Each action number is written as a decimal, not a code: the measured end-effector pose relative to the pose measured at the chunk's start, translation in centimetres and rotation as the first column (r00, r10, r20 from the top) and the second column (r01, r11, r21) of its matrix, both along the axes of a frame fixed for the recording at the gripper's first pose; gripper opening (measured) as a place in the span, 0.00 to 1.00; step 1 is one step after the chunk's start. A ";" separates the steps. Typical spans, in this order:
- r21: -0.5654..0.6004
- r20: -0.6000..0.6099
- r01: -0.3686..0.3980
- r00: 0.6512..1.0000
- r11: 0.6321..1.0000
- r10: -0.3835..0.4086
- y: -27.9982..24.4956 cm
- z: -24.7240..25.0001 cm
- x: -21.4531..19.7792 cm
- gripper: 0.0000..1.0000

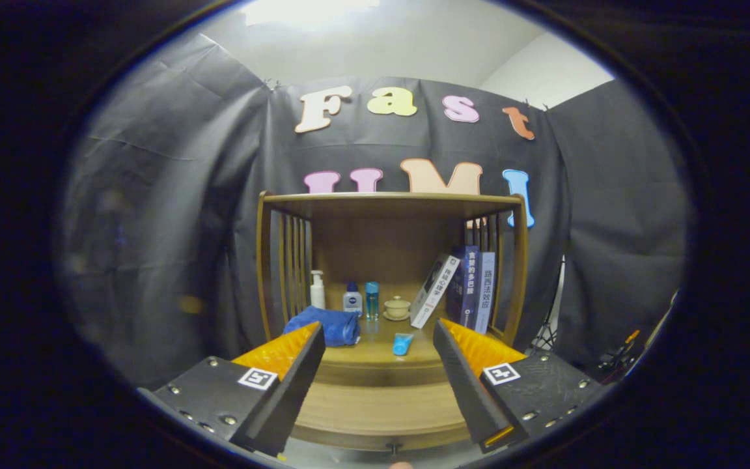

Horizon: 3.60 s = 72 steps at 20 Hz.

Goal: Pull open the drawer, take out the items inside it, and place them on the countertop above the cabinet.

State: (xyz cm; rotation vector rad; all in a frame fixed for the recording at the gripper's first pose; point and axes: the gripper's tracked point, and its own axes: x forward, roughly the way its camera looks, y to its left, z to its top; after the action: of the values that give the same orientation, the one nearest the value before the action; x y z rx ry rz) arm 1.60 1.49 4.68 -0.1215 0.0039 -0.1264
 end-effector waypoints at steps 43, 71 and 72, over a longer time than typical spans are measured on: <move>0.006 -0.178 0.058 0.982 0.998 -0.056 -7.5 -29.0 0.6 1.00; 0.011 -0.090 0.058 0.994 0.998 -0.056 -8.7 -29.3 18.0 0.99; 0.008 -0.075 0.061 0.995 0.998 -0.061 -8.8 -29.4 18.7 1.00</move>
State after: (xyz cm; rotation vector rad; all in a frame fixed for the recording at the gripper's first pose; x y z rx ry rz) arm 20.26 -7.28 -24.69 -0.1159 0.0829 -0.1827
